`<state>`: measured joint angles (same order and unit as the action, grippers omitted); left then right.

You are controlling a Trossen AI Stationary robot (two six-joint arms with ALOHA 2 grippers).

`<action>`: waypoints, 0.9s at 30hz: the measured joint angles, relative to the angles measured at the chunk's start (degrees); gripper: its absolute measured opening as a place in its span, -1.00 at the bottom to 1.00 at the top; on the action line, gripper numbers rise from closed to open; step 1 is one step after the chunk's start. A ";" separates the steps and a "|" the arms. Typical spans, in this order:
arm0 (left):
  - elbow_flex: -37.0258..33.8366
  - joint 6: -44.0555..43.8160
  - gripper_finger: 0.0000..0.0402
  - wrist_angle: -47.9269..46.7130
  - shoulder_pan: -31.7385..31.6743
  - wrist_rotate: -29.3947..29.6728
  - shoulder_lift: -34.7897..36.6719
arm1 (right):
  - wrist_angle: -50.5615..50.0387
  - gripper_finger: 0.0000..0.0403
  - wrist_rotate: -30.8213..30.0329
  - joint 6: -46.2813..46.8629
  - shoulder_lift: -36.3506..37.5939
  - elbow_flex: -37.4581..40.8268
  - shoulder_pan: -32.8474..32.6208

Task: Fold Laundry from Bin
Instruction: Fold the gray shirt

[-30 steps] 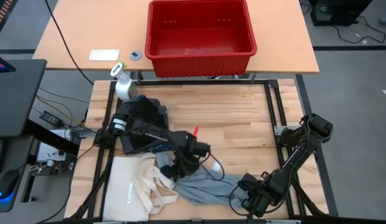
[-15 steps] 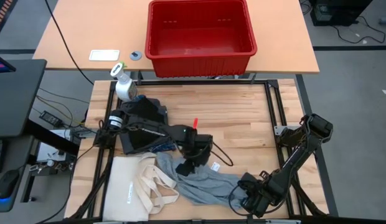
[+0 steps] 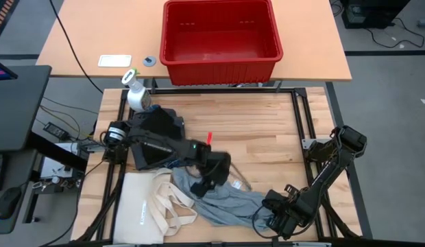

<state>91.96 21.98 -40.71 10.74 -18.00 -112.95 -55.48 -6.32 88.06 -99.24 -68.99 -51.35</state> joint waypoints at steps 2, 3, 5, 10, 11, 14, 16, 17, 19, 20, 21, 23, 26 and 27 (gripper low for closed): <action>0.06 -3.68 -0.09 -0.47 -1.43 0.18 1.07 | -0.42 -0.91 -0.01 -0.99 0.00 0.02 0.00; 0.08 -4.45 -0.09 -1.36 -2.06 0.28 1.31 | -0.51 -0.91 -0.05 -1.28 0.00 0.02 0.00; 0.16 -4.35 -0.09 -2.72 -2.65 0.29 1.28 | -0.85 -0.91 -0.08 -1.89 0.00 0.02 0.00; -0.61 -2.61 -0.09 -3.63 -2.83 -0.23 0.50 | -1.68 -0.91 -0.08 -3.26 0.00 0.02 0.00; -1.53 -2.18 -0.09 -3.12 -2.62 -0.26 0.44 | -1.87 -0.91 -0.10 -3.58 0.00 0.02 0.09; -4.63 -1.36 -0.09 1.66 -2.40 0.42 0.29 | -2.01 -0.91 -0.55 -4.45 0.00 0.02 0.12; -5.76 -1.70 -0.09 3.57 -2.37 1.16 0.29 | -2.01 -0.91 -0.67 -5.19 0.00 0.02 0.22; -5.95 -2.01 -0.09 3.79 -2.39 1.34 0.29 | -2.07 -0.91 -0.67 -5.56 0.00 0.02 0.28; -6.14 -2.10 -0.09 3.23 -2.54 1.36 0.29 | -2.14 -0.91 -0.50 -5.78 0.00 0.02 0.46; -6.14 -1.64 -0.09 2.42 -2.55 1.35 0.29 | -2.14 -0.91 -0.40 -5.78 0.00 0.02 0.48; -6.14 -1.07 -0.09 1.68 -2.55 1.36 0.29 | -2.16 -0.91 -0.25 -5.78 0.00 0.02 0.48; -6.19 -0.35 -0.09 0.63 -2.53 1.40 0.29 | -2.16 -0.91 -0.27 -5.78 0.00 0.02 0.48; -6.19 -0.36 -0.14 -0.38 -2.49 1.44 0.29 | -2.14 -0.91 -0.88 -5.76 0.00 0.02 0.48; -6.19 -0.23 -0.18 -1.32 -2.47 1.66 0.29 | -2.13 -0.91 -1.17 -5.76 0.00 0.02 0.48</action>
<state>85.78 21.75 -42.03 8.27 -16.34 -112.66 -57.62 -7.48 82.30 -99.24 -68.97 -50.87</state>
